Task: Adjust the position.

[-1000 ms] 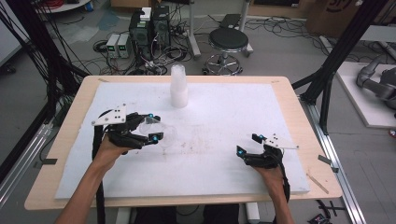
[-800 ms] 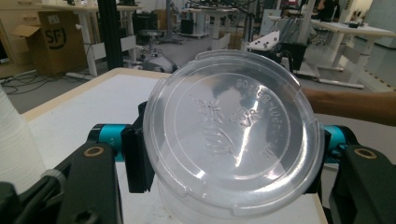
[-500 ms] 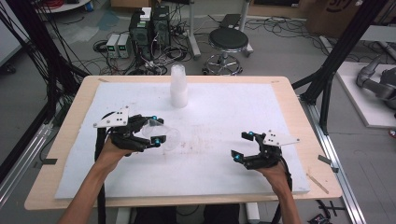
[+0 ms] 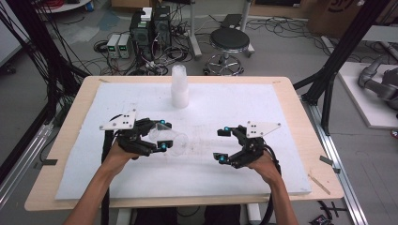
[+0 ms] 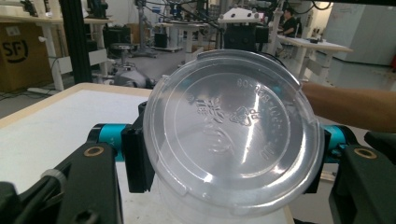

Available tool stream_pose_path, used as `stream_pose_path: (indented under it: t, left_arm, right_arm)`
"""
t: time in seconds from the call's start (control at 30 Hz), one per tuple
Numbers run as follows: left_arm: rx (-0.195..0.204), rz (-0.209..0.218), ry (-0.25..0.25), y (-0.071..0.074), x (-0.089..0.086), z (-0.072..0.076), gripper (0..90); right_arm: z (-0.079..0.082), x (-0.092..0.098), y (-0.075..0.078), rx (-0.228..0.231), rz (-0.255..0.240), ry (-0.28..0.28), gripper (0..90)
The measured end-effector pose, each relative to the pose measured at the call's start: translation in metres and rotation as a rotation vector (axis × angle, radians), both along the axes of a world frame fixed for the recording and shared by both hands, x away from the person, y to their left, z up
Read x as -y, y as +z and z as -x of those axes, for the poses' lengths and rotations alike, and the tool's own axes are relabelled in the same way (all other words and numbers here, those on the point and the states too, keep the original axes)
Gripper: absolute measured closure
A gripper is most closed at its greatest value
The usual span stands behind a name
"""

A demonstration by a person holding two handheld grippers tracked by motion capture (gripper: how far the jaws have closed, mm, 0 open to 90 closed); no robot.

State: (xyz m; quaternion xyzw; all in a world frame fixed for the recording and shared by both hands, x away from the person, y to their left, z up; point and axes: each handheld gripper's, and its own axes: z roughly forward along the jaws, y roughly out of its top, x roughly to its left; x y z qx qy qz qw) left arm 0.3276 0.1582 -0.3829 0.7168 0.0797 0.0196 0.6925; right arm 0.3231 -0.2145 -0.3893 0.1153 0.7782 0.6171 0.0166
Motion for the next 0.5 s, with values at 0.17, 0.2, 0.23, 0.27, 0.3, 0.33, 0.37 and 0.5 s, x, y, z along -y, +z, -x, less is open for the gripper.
stream_pose_path:
  t: [0.17,0.2,0.23,0.27,0.3,0.33,0.37,0.5]
  left_arm:
    - [-0.005,0.012,-0.015,0.001,0.011,0.001,37.5]
    - [-0.005,0.016,-0.020,0.001,0.014,0.001,37.5]
    - [-0.006,0.017,-0.025,0.001,0.016,0.001,37.5]
    - [-0.006,0.015,-0.027,0.002,0.018,0.001,37.5]
    - [-0.004,0.016,-0.028,0.002,0.020,0.001,37.5]
    - [-0.004,0.017,-0.030,0.002,0.022,0.001,37.5]
    - [-0.006,0.017,-0.032,0.002,0.024,0.001,37.5]
    - [0.001,0.014,-0.037,0.004,0.027,0.000,37.5]
  right_arm:
    - [-0.004,-0.021,0.004,0.014,-0.019,0.047,13.1]
    - [-0.006,-0.030,0.007,0.015,-0.020,0.068,13.1]
    - [-0.006,-0.030,0.007,0.015,-0.020,0.068,13.1]
    - [-0.008,-0.039,0.010,0.019,-0.013,0.086,13.1]
    - [-0.008,-0.039,0.010,0.019,-0.013,0.086,13.1]
    - [-0.009,-0.043,0.011,0.016,-0.012,0.096,13.1]
    - [-0.010,-0.046,0.012,0.017,-0.013,0.103,13.1]
    - [-0.012,-0.057,0.013,0.020,-0.013,0.126,13.1]
